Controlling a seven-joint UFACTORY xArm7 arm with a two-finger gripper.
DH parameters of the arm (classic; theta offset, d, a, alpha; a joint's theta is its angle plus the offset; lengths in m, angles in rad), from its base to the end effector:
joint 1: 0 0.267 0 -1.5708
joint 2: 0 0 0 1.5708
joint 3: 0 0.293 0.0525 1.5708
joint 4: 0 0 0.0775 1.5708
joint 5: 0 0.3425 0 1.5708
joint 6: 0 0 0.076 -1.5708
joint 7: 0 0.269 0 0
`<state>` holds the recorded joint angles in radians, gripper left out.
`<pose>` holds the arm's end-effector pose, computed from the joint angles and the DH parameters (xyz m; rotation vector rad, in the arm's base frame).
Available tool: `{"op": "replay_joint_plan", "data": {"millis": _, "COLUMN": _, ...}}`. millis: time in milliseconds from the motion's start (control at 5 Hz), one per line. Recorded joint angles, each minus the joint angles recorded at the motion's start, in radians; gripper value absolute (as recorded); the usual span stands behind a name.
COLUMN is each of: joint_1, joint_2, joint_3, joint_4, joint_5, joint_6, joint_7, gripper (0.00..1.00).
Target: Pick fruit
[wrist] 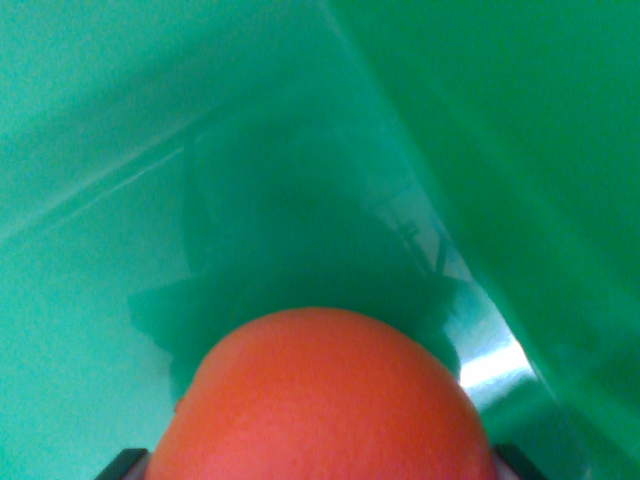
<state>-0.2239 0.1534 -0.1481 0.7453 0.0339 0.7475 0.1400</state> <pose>0.3594 -0.1406 0.0307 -3.0039 0.8292 0.2385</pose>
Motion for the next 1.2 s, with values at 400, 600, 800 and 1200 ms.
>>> {"op": "replay_joint_plan", "data": {"millis": 400, "joint_1": 0.0003, "joint_2": -0.005, "joint_3": 0.000, "joint_4": 0.011, "joint_5": -0.0008, "joint_6": 0.016, "joint_7": 0.001, "gripper": 1.00}}
{"op": "replay_joint_plan", "data": {"millis": 600, "joint_1": 0.0006, "joint_2": -0.010, "joint_3": 0.000, "joint_4": 0.025, "joint_5": -0.0018, "joint_6": 0.035, "joint_7": 0.002, "gripper": 1.00}}
{"op": "replay_joint_plan", "data": {"millis": 800, "joint_1": 0.0006, "joint_2": -0.010, "joint_3": 0.000, "joint_4": 0.025, "joint_5": -0.0018, "joint_6": 0.035, "joint_7": 0.002, "gripper": 1.00}}
{"op": "replay_joint_plan", "data": {"millis": 1200, "joint_1": 0.0011, "joint_2": -0.018, "joint_3": 0.000, "joint_4": 0.042, "joint_5": -0.0031, "joint_6": 0.059, "joint_7": 0.003, "gripper": 1.00}}
